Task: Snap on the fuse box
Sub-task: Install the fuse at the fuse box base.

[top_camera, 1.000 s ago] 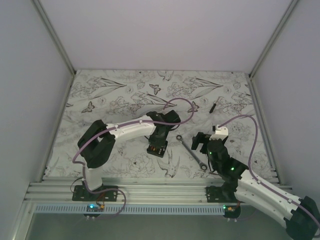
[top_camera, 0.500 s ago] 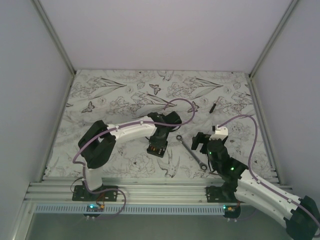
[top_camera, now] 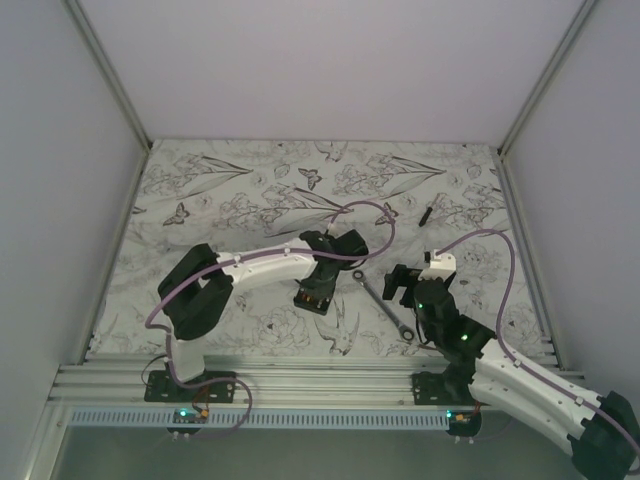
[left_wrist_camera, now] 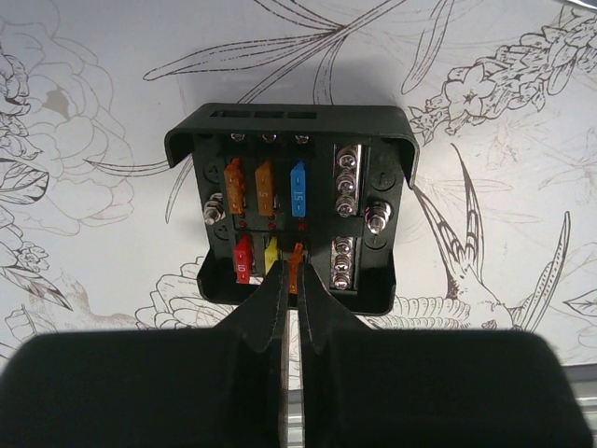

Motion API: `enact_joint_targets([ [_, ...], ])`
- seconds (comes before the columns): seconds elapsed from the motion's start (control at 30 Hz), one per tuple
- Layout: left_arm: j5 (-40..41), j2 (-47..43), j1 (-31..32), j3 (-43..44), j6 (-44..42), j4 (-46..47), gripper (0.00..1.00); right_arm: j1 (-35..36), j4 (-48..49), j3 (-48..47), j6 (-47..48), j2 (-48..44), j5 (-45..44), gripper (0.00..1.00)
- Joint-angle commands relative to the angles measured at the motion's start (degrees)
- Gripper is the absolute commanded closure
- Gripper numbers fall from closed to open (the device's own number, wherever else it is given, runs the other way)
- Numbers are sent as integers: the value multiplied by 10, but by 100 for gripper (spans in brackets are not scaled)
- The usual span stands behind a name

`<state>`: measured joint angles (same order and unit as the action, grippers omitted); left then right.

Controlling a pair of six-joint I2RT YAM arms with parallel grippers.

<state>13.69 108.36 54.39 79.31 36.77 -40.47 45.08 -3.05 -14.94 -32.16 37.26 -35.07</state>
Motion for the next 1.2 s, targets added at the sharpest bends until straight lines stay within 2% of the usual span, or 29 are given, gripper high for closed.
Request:
enact_joint_targets([
  [0.0,-2,19,11,-33,23,-28,100,-3,14,1,-3,1,-11,0],
  [0.53,37,-16,27,-42,32,-19,100,-3,17,1,-2,3,-11,0],
  [0.9,28,17,34,-22,23,-18,100,-3,18,1,-1,4,-11,0],
  [1.17,14,29,12,-28,26,-18,100,-4,19,2,0,5,-10,0],
])
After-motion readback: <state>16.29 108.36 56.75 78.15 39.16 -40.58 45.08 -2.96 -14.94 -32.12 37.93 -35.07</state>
